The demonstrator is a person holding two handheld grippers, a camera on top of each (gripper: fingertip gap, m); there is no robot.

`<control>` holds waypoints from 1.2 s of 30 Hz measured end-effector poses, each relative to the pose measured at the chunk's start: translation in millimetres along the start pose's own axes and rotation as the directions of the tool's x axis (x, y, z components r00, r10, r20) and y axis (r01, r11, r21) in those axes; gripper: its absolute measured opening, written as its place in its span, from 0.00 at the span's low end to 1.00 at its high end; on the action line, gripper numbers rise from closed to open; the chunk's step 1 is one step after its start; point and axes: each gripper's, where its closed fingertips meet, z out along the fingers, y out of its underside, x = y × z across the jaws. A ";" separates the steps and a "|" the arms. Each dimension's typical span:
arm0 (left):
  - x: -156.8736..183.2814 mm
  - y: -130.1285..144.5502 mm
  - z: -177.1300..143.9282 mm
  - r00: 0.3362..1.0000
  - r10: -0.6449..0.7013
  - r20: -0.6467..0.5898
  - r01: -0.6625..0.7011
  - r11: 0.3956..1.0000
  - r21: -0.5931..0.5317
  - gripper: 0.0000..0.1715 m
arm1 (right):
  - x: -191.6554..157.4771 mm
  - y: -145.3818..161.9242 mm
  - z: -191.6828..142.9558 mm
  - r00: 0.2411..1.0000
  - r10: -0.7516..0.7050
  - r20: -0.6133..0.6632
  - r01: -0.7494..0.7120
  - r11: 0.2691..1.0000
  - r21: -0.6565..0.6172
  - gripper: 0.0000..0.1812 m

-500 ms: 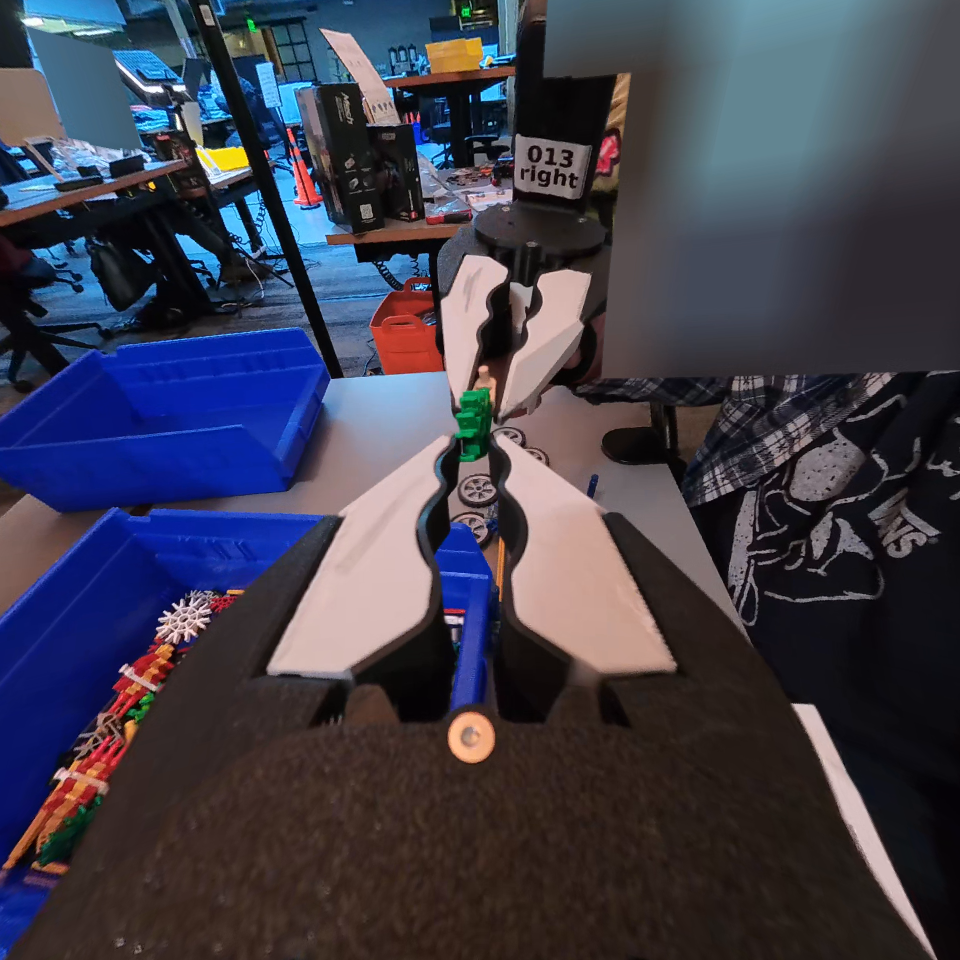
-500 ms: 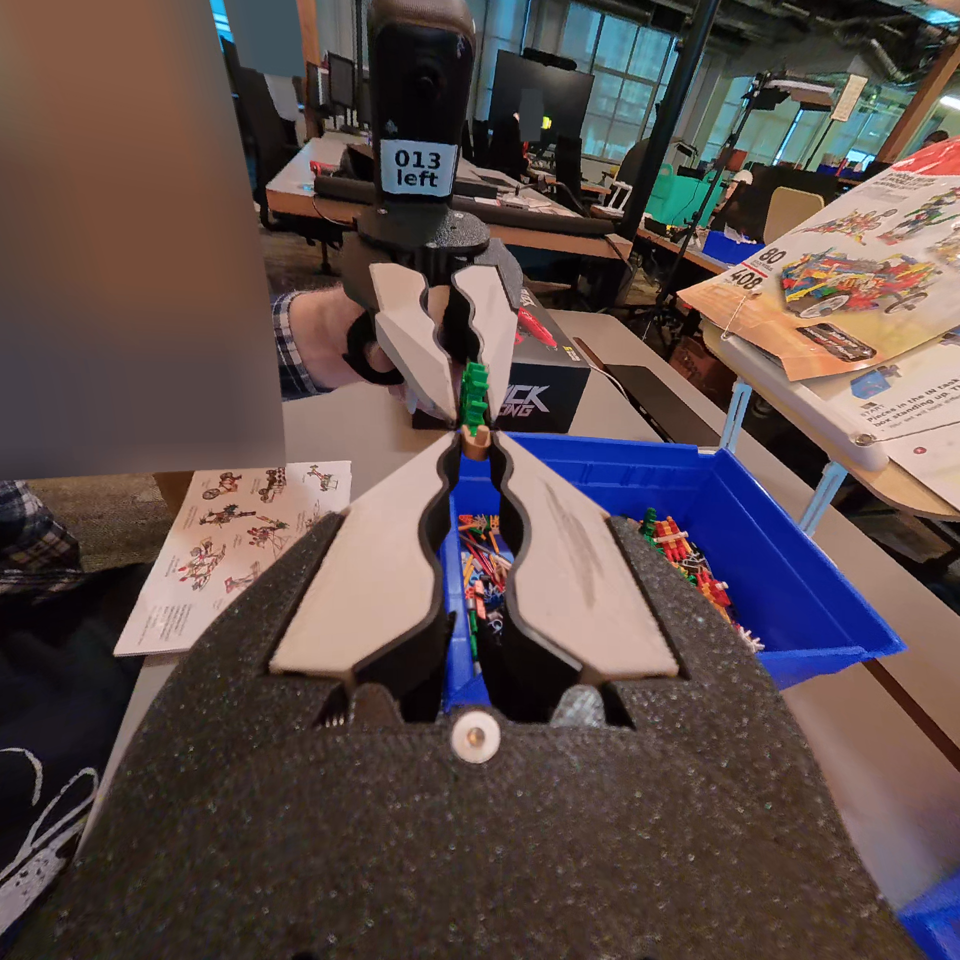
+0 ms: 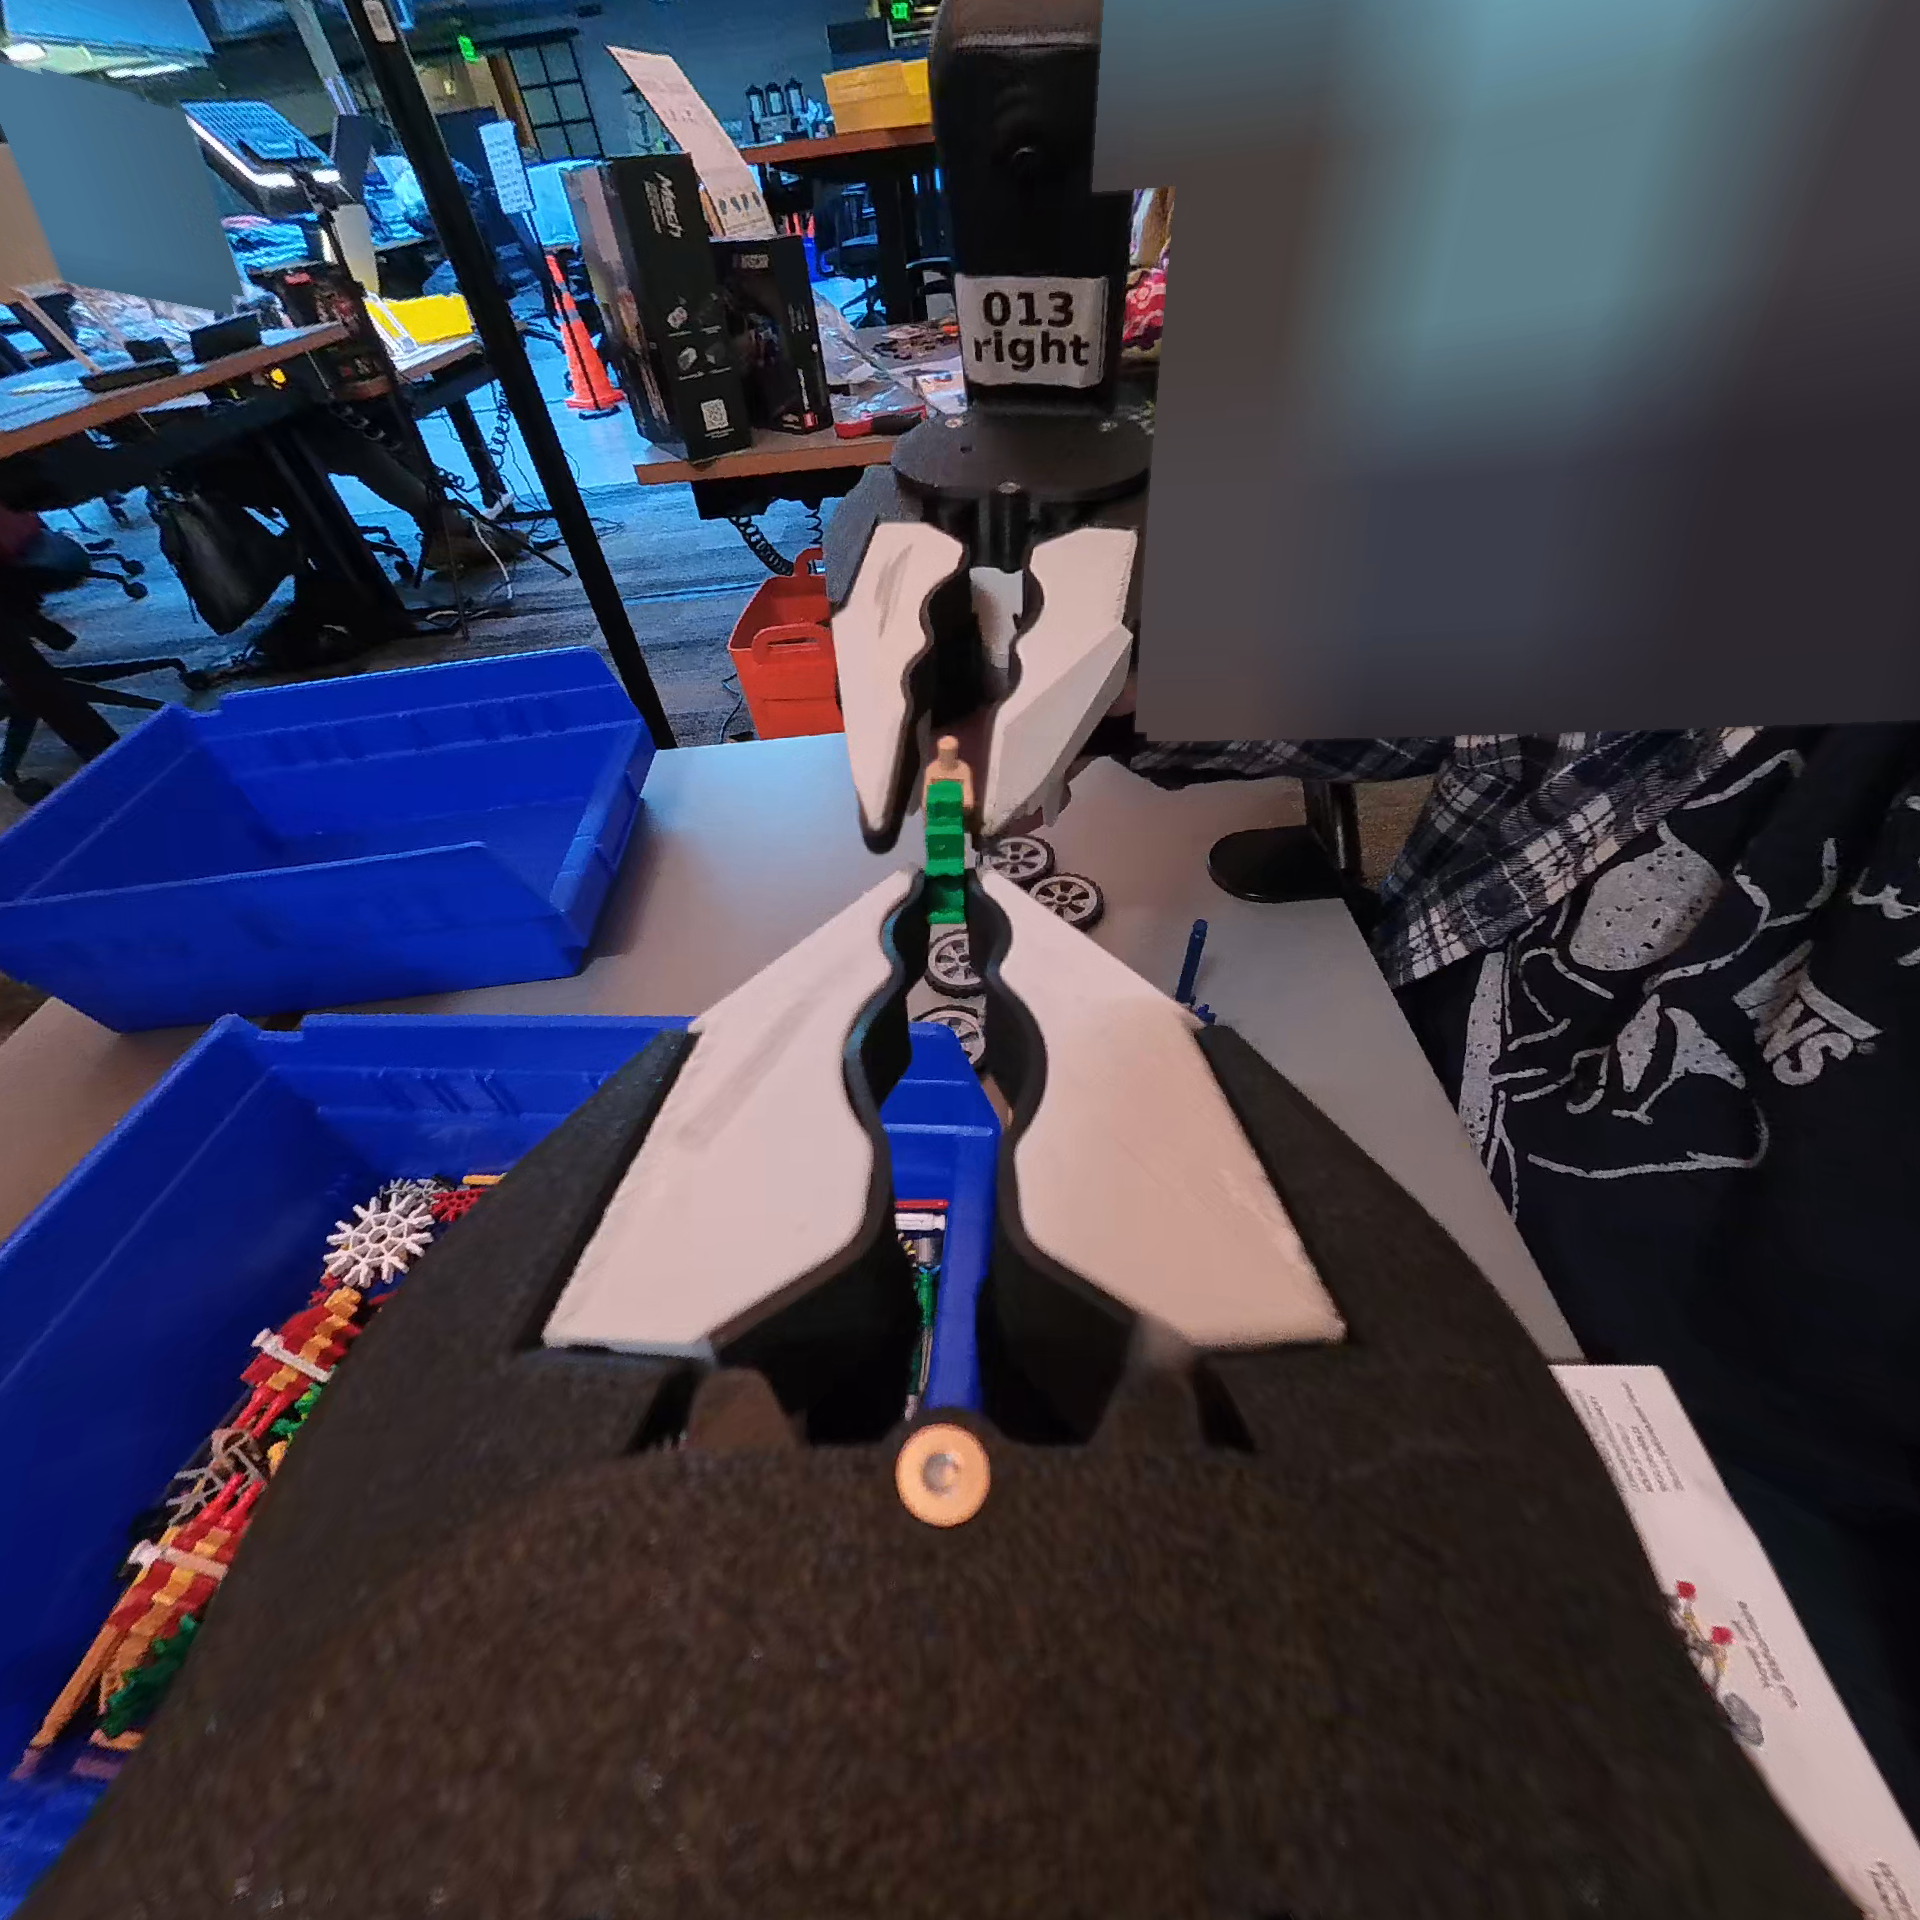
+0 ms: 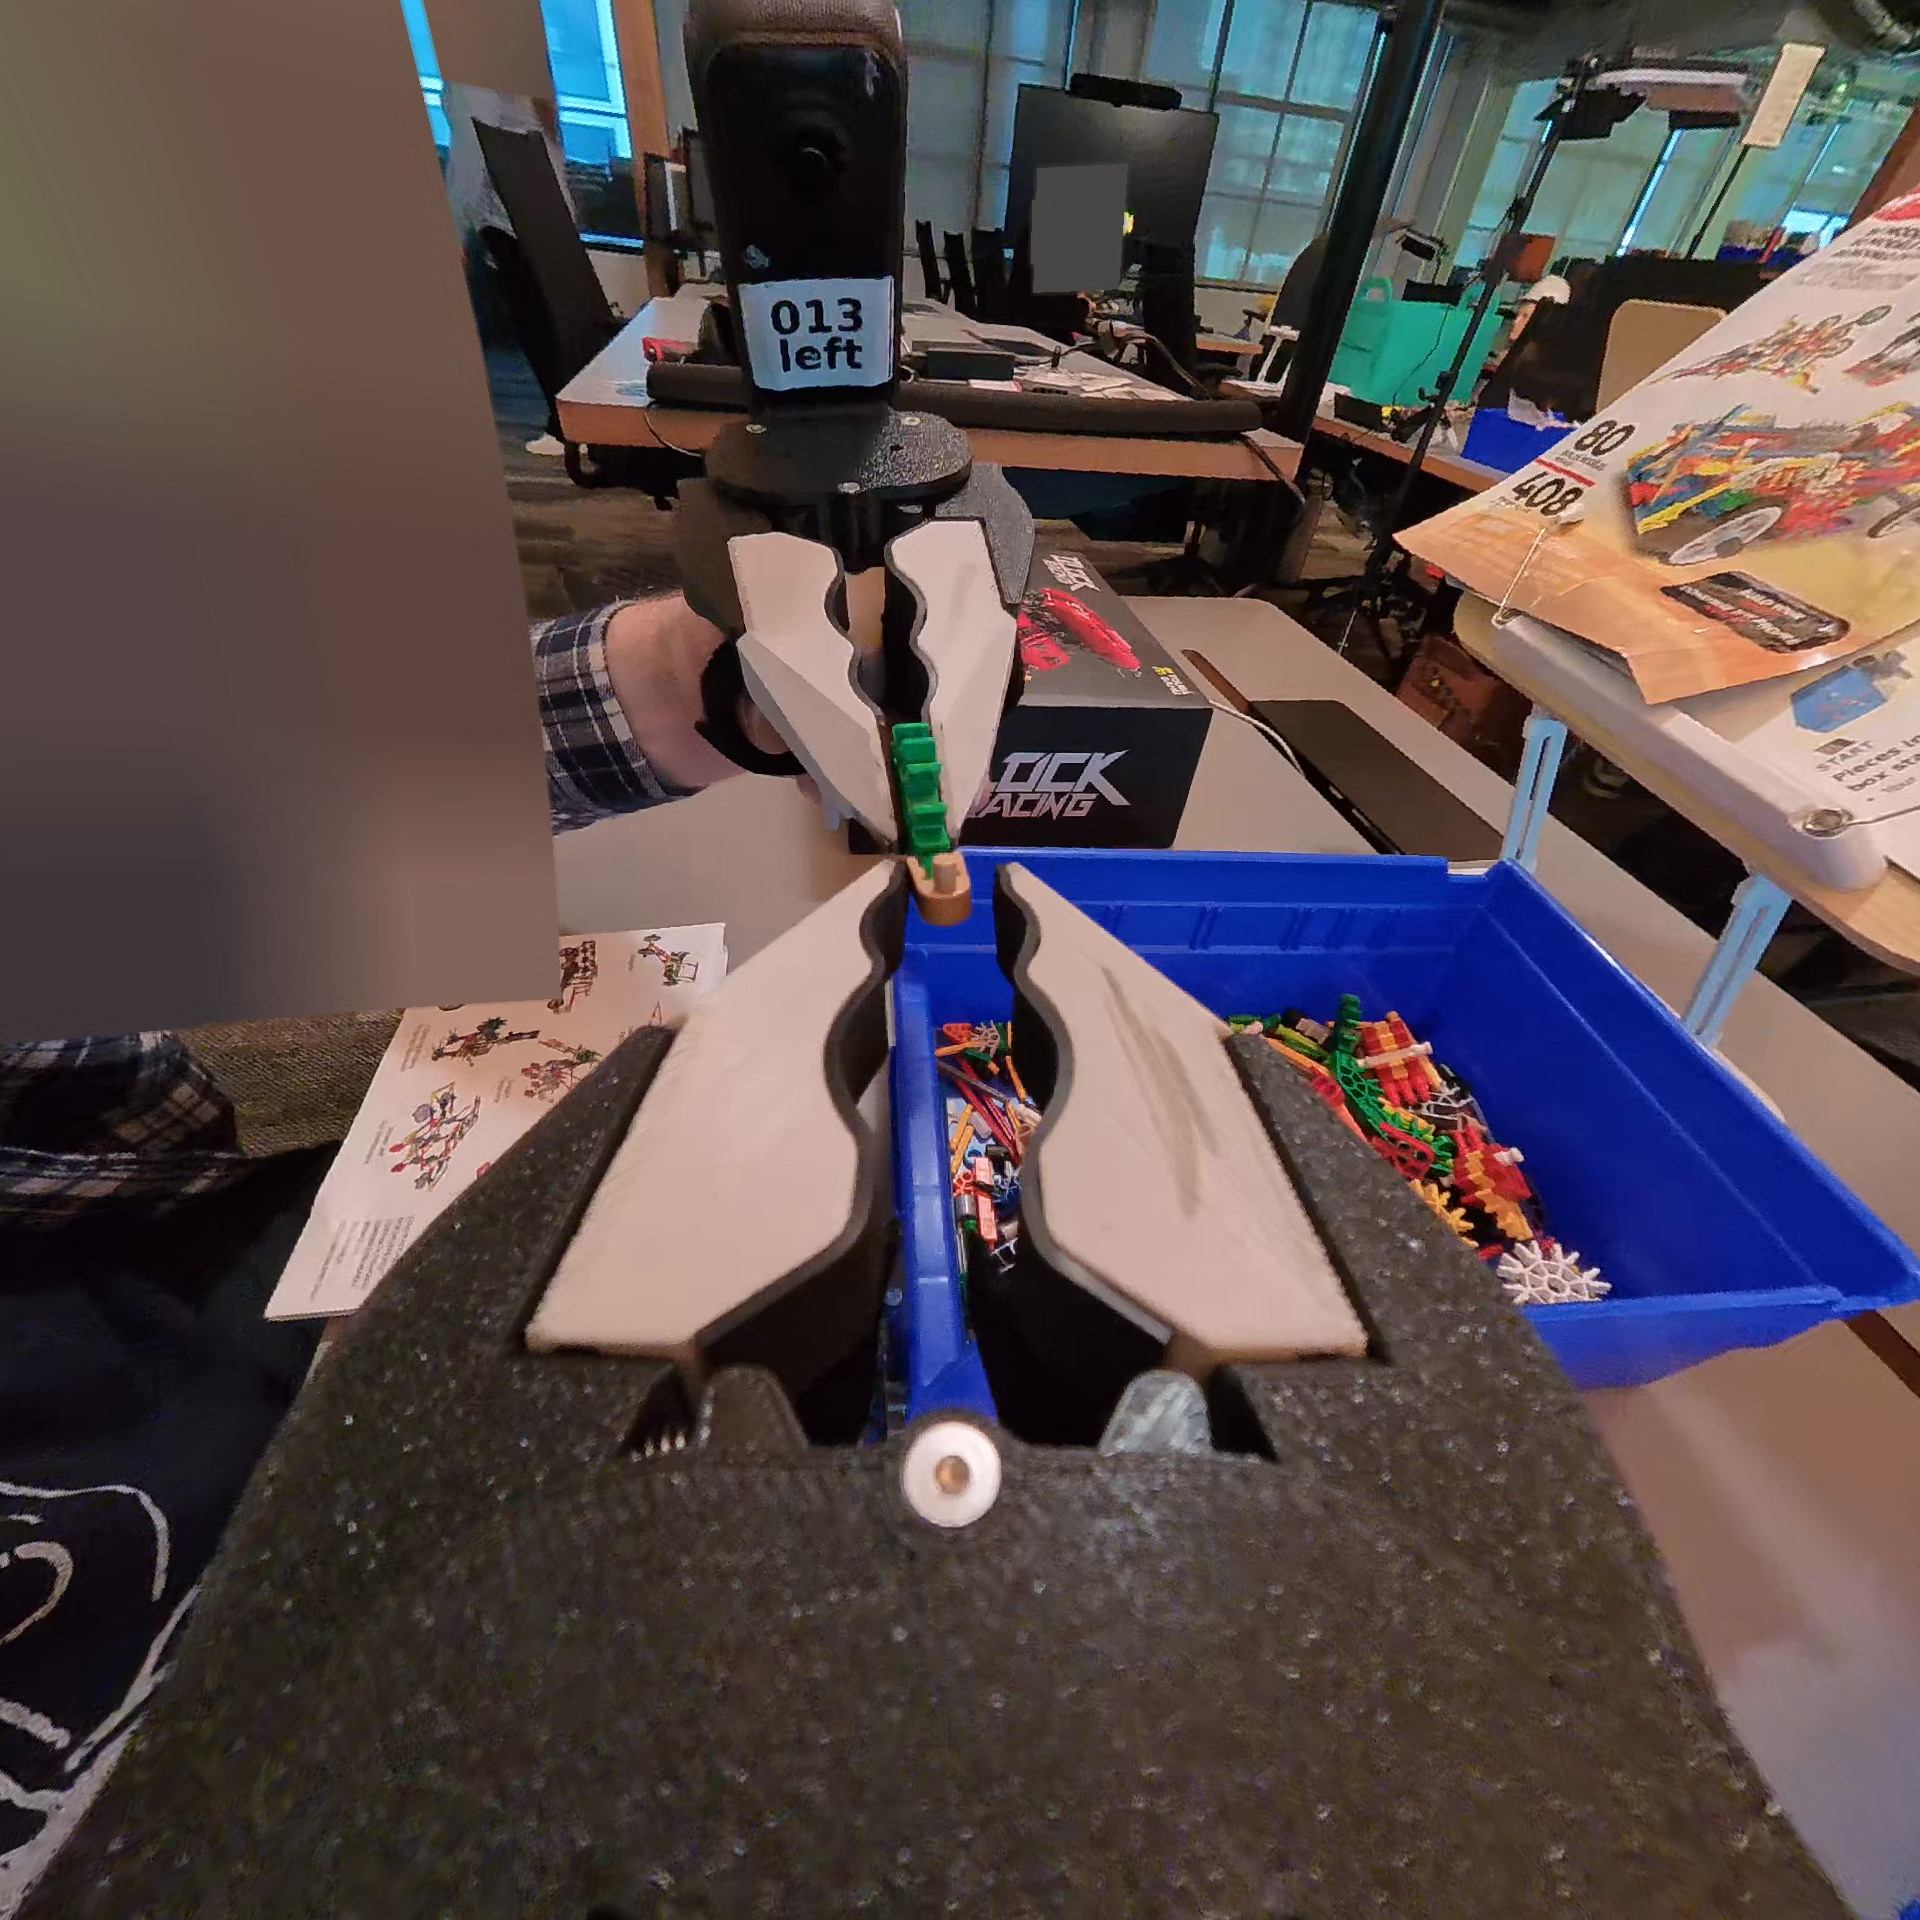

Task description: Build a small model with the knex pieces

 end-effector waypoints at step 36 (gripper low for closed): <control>-32.4 -3.8 22.5 0.996 0.039 -0.076 -0.036 0.999 0.038 0.02 | 33.7 4.0 -13.9 0.996 -0.045 -0.078 0.044 0.999 -0.014 0.06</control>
